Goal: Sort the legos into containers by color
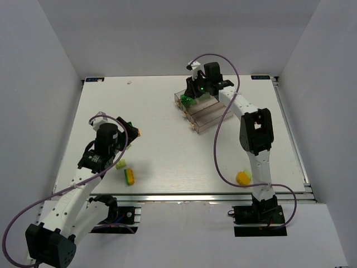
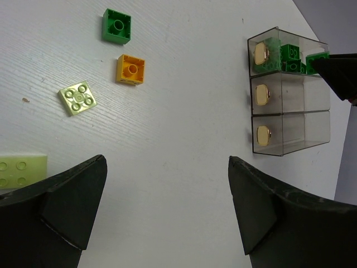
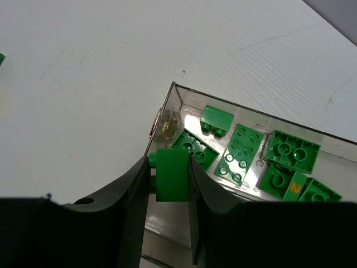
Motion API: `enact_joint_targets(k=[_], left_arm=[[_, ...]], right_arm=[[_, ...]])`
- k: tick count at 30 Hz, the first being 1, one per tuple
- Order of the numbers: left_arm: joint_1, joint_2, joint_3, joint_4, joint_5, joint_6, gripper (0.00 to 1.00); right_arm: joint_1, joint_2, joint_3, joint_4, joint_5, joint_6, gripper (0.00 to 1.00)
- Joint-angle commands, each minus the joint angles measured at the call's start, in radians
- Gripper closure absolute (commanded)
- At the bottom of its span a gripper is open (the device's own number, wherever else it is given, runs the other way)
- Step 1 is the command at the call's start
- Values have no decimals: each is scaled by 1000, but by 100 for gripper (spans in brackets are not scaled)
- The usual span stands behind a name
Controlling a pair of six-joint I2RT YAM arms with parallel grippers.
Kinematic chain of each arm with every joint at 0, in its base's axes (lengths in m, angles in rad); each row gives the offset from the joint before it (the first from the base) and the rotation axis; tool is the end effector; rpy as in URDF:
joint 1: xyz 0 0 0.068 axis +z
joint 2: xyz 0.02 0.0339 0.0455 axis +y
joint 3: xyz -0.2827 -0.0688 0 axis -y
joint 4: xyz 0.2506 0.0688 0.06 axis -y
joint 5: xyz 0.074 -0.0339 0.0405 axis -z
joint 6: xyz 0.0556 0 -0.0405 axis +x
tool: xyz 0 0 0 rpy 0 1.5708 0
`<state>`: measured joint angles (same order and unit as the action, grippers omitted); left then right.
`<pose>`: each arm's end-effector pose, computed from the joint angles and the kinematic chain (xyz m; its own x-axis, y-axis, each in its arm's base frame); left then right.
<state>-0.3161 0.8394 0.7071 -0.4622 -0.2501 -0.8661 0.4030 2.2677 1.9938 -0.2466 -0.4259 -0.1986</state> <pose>0.1881 -0.0471 0.2787 -0.4258 -0.6373 -0.6423 -0.3367 0.7705 -0.5413 0.5126 0.2435 0.2583 -0.3130 -0.3287 -0.8911 -0.7636 0.6450 0.0303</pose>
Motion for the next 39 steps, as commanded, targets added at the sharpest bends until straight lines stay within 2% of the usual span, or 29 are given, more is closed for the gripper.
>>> enact_joint_targets(k=[1,6,9,11,23,28,29,30,32,33,38,39], left_arm=[[5,-8,-15,14,-14,-13,2],[5,13,-15,28,-12,-7,2],[5,30,-12,36,-15,-2,2],[5,38,-9,37,-17,1,2],[5,93,8,57,-29,21,2],[3,124,17,71,-25,30,2],[5,127,20,73,-26,32,2],[3,132,22,71,-28,32,2],[5,139,28,69,-37,35,2],[3,141,31,71,-40,36,2],[9,191,81,51,-81,79,2],[14,226,113,50,-77,93,2]], right_arm=[[0,18,65,61,4,22,100],[0,47,76,92,21,16,94],[0,59,80,101,24,7,85],[0,70,83,104,24,1,84],[-10,108,106,132,35,5,62],[-18,112,111,142,42,10,47],[-18,110,112,144,44,7,42],[-21,108,112,144,47,4,33],[-27,93,109,136,47,-7,25],[-30,86,108,133,41,-10,12],[-62,-58,35,87,-92,-70,11],[-67,-94,7,72,-202,-146,11]])
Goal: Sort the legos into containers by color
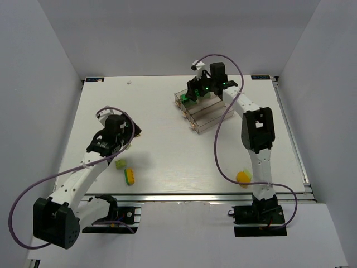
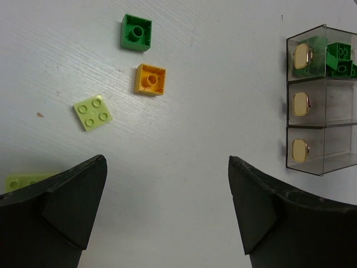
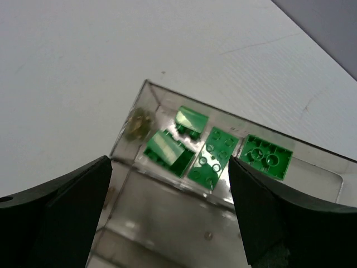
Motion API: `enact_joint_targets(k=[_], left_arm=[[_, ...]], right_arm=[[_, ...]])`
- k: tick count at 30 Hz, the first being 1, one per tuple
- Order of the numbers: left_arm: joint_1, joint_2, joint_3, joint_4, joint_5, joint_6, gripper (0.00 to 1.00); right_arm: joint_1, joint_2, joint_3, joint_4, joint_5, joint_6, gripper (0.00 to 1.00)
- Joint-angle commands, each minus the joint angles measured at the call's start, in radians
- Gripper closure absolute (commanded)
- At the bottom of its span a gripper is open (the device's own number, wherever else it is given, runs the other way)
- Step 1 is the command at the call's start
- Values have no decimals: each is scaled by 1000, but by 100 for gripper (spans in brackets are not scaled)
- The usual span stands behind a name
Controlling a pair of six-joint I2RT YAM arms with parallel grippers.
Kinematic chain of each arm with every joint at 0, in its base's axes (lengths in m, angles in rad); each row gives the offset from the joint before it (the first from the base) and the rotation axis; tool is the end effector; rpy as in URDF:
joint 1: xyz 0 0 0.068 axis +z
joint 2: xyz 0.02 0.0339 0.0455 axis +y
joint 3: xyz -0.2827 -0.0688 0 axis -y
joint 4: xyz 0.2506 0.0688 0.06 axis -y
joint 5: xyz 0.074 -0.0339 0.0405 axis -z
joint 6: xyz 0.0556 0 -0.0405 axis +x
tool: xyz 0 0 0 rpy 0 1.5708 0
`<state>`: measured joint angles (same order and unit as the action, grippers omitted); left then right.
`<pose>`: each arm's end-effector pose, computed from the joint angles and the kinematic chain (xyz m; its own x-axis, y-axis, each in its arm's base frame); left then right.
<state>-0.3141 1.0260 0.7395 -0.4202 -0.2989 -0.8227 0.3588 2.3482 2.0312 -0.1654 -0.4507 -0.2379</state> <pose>0.2214 -0.0547 0.2595 -0.4804 -0.5805 -0.6575 -0.3967 0.8124 -0.4274 0.5392 0.2281 0.2363 -0.2625 -0.3250 -0.9086 -0.7607 0.6490 -0.0124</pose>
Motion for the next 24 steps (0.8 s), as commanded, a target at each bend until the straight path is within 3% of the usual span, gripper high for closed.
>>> enact_joint_targets(k=[1,3,5,6,8,9,11,12,13,16,18,24], left_arm=[[15,61,98,5,-20,62,2],[36,136,157,-2,10,92,8],[65,195,202,-23,38,121,25],[76,227,251,-35,65,129,47],[95,325,302,-78,79,169,61],[96,356,352,-112,66,183,63],[99,436,391,-124,58,232,59],[99,463,408,-130,47,249,52],[102,515,444,-143,44,263,36],[102,594,512,-161,27,327,24],[107,657,538,-166,18,347,22],[148,755,567,-131,24,401,22]], right_arm=[[-35,-247,-64,-29,-244,-150,11],[-46,-323,-169,-89,-397,-214,12],[-44,-441,-283,-126,-427,-282,18],[-44,-478,-326,-152,-434,-300,28],[-43,-590,-406,-174,-431,-353,40],[-43,-622,-478,-198,-425,-368,51],[-43,-717,-540,-224,-416,-411,63],[-43,-743,-590,-239,-410,-423,68],[-43,-795,-614,-268,-404,-443,67],[-43,-881,-678,-333,-379,-485,54],[-44,-914,-701,-365,-362,-529,42],[-44,-1003,-793,-401,-355,-558,36]])
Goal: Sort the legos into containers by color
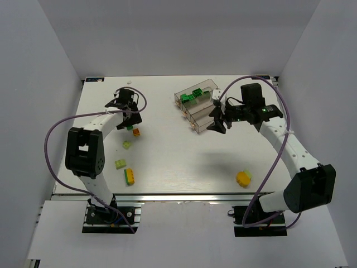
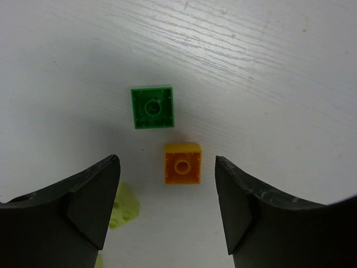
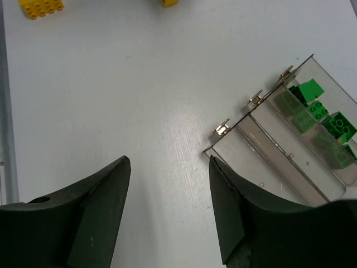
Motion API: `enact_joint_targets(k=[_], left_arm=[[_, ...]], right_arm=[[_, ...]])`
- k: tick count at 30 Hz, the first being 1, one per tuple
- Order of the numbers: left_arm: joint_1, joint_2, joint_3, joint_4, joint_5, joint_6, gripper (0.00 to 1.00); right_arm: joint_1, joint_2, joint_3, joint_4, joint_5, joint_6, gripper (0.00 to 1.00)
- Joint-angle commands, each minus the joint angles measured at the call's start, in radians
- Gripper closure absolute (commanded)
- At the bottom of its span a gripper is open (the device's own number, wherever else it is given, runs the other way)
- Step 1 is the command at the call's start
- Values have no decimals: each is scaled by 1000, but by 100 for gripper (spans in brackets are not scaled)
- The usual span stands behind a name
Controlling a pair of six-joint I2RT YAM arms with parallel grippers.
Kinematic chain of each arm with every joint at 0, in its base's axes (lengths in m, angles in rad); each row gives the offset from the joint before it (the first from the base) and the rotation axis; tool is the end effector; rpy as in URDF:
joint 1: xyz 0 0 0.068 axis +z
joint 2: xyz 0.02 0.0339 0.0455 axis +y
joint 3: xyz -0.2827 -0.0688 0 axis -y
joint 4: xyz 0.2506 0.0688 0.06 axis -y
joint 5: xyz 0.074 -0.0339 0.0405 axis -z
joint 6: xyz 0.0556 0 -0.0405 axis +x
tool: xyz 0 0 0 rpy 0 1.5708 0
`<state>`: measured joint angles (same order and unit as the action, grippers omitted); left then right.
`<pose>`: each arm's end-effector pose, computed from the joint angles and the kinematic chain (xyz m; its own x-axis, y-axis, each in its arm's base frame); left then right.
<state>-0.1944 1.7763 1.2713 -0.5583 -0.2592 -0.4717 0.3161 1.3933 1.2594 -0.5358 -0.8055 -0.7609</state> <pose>0.3836 -0.0610 0.2099 -0.7932 -0.2915 -0.5347 -0.3322 0.9430 -0.0213 0.2866 0.1359 0.3479 0.0918 -0.4726 -0.8765 -0.9520 0.2165 -0.2164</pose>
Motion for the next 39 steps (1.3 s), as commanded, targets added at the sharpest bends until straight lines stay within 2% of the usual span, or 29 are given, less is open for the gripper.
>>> enact_joint_targets(k=[1,9,18,29,30,33,39], left_arm=[[44,14,36,11,-11,56,22],[61,93,30,80,58,84,25],[61,167,69,95,69,82,29],[62,180,57,104,54,73,51],[62,169,51,112,54,73,57],[64,134,14,158,69,65,66],[56,-20,-97,290,208,24,78]], right_arm=[[-2,-56,-43,-23,-3,-29,36],[-2,-27,-32,-27,-26,-6,36],[-2,-31,-31,-24,-35,28,36],[-3,-57,-71,-18,-17,18,36],[-3,-56,-72,-16,-18,15,36],[-3,-57,-77,-15,-14,17,36],[-3,-69,-106,19,3,43,38]])
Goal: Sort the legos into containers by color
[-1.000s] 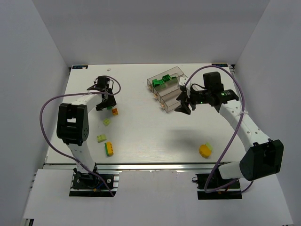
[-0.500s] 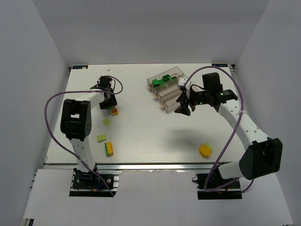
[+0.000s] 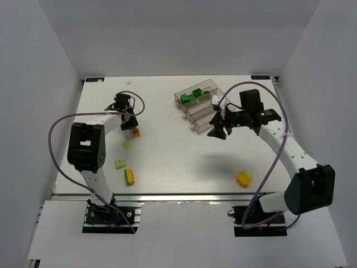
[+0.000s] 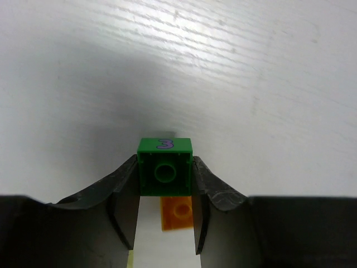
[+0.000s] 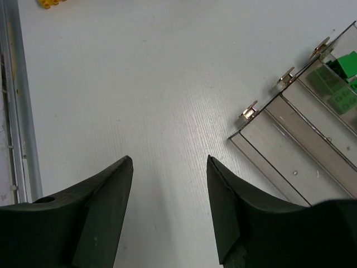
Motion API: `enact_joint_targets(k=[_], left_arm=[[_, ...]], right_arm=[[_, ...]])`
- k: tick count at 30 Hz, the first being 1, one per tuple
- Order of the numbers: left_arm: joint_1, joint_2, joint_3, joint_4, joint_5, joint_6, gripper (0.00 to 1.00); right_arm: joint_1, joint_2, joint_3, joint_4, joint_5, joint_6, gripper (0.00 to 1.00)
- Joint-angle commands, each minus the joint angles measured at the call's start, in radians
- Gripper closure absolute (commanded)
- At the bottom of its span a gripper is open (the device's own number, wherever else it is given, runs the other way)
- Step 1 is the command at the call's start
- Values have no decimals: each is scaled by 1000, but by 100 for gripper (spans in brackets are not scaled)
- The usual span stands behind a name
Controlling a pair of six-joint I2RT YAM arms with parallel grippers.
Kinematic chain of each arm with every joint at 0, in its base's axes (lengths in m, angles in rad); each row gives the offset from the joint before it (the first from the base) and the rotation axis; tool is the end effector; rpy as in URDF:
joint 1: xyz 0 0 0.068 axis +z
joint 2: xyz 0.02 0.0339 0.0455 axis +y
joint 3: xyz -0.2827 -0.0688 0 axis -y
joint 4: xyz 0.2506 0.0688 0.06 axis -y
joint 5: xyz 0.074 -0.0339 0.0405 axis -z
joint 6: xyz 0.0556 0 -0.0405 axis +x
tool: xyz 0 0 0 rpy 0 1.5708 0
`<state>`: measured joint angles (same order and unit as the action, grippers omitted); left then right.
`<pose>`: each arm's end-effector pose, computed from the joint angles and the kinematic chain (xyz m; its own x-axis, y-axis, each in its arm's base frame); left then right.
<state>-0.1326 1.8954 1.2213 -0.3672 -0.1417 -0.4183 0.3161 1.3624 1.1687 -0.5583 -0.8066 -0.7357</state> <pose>0.4060 -0.0462 0.1605 -0.8062 -0.2982 -0.5111 -0.2925 0.9517 -0.0938 0.2737 0.1318 0.3239 -0.0007 -0.4888 -0.8724 -0.9667 0.2236 -0.1245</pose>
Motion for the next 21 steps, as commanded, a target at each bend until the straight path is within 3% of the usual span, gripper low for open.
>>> enact_joint_targets(k=[1,3,6,7,10,21], left_arm=[[-10,-188,-63,122,108,-46,79],[-27,-231,-92,191,166,-71,80],[-68,-275,-118,275,243,-97,81],[-82,-279,-112,292,270,-115,81],[-142,-245,-57,324,304,-143,81],[-266,4,205,402,320,-247,77]], right_arm=[[-3,-40,-20,55,10,28,39],[-3,-43,-24,60,15,36,42],[-5,-42,-24,67,18,56,55],[-6,-42,-27,72,20,62,66],[-11,-42,-29,83,29,90,87],[-28,-63,-52,75,49,113,86]])
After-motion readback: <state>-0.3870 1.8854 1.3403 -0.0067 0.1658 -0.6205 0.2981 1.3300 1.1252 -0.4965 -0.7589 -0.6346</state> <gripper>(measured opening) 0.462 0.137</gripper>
